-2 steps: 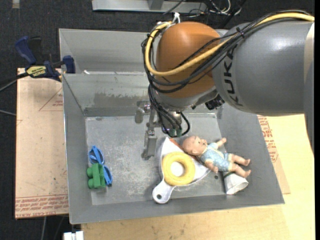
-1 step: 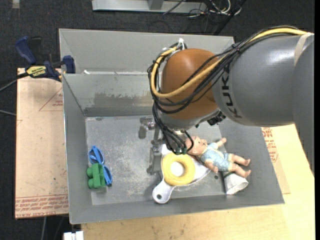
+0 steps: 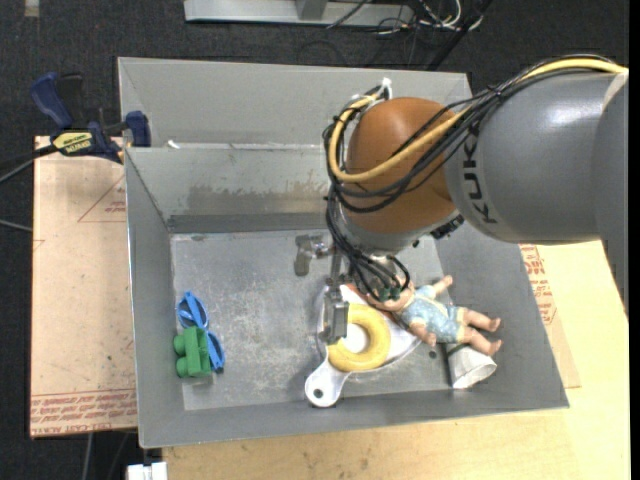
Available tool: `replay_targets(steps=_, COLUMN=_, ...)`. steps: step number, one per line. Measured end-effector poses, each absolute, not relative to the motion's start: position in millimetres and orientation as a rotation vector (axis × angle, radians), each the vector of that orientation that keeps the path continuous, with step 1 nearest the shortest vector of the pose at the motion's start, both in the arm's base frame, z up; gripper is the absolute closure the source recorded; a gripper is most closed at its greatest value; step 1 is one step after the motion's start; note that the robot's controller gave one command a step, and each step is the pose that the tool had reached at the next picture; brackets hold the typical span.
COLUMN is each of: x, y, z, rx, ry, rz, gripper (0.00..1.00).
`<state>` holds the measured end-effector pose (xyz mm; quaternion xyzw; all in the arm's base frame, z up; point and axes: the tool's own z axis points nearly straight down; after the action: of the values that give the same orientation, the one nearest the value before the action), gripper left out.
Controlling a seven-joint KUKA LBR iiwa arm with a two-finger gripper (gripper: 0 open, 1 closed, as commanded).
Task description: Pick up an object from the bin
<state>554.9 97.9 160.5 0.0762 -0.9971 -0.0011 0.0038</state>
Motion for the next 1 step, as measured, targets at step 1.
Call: replay_targets(steps=1, x=487.4, y=79.3, z=101.4, rx=0.471, ry=-3.111, rz=-0.005, gripper=1.0)
